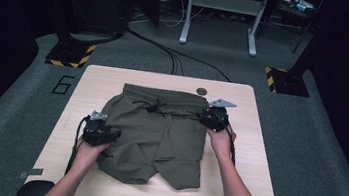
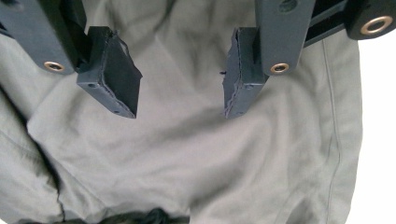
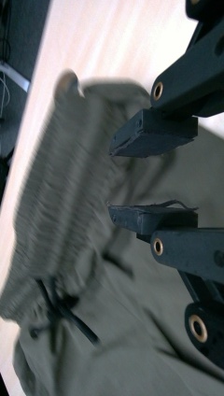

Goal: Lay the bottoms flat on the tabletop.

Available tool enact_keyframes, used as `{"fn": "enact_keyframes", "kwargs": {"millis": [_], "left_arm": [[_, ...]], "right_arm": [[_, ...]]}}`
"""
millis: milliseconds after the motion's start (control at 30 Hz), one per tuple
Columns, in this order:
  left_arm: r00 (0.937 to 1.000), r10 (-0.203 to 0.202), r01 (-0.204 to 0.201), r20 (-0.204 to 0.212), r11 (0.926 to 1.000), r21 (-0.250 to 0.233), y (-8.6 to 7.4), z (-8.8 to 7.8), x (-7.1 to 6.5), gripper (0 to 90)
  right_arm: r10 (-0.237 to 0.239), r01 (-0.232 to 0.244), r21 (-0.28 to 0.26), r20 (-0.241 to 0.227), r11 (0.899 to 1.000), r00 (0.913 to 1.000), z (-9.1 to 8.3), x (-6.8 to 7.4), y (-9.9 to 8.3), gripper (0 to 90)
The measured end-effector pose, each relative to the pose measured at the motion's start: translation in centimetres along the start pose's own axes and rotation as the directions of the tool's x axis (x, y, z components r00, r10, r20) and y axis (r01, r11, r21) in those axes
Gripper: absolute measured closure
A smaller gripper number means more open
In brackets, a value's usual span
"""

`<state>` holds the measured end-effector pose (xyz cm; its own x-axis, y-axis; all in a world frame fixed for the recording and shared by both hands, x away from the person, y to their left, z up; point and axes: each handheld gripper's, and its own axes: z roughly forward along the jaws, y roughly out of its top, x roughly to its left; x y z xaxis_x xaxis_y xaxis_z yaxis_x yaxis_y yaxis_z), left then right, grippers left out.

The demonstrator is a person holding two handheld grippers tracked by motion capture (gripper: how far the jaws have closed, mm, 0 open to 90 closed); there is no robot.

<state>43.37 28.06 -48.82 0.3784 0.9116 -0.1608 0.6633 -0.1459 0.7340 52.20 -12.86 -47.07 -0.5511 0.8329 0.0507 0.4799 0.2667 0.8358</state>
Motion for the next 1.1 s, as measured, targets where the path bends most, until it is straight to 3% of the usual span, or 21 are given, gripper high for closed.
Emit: {"fn": "enact_keyframes", "kwargs": {"millis": [133, 233, 367, 567, 700, 800, 967, 1100], "left_arm": [[0.9997, 0.022, -0.022, 0.004, 0.9996, -0.019, 1.1, 0.6, 0.6, 45.3], [0.9999, -0.01, 0.01, -0.001, 0.9995, -0.029, 1.9, 1.7, 1.3, 43.7], [0.9998, -0.008, 0.007, -0.016, 0.9991, -0.041, 2.3, 2.8, 2.0, 42.9], [0.9997, 0.011, -0.011, -0.023, 0.9999, -0.005, 2.0, 3.8, 2.7, 41.7], [0.9998, -0.015, 0.014, -0.015, 0.9997, -0.019, 1.5, 4.2, 2.9, 41.0], [0.9999, -0.012, 0.012, -0.005, 0.9998, -0.015, 1.5, 4.1, 2.9, 39.3], [0.9994, -0.028, 0.028, 0.018, 0.9996, 0.0, 1.2, 4.4, 3.1, 38.0], [0.9999, -0.01, 0.01, 0.011, 0.9998, 0.02, 1.0, 4.6, 3.1, 38.2]], "right_arm": [[-0.011, 0.012, 0.016, -0.015, 1.0, 0.9998, -0.3, 1.5, -1.1, 64.0], [-0.025, 0.026, 0.012, -0.032, 1.0, 0.9992, -0.5, 2.8, -1.7, 63.7], [-0.017, 0.018, 0.015, -0.062, 1.0, 0.9979, -0.4, 4.5, -2.3, 63.4], [-0.048, 0.05, 0.023, -0.093, 0.998, 0.9945, -0.2, 7.1, -3.1, 61.6], [-0.056, 0.059, 0.026, -0.114, 0.998, 0.992, -0.1, 8.3, -3.4, 60.9], [-0.067, 0.071, 0.024, -0.136, 0.997, 0.9884, 0.0, 9.8, -3.9, 60.0], [-0.068, 0.077, 0.046, -0.171, 0.996, 0.9829, 0.7, 11.1, -4.6, 58.1], [-0.069, 0.082, 0.073, -0.171, 0.994, 0.9829, 1.3, 11.7, -5.2, 58.1]]}}
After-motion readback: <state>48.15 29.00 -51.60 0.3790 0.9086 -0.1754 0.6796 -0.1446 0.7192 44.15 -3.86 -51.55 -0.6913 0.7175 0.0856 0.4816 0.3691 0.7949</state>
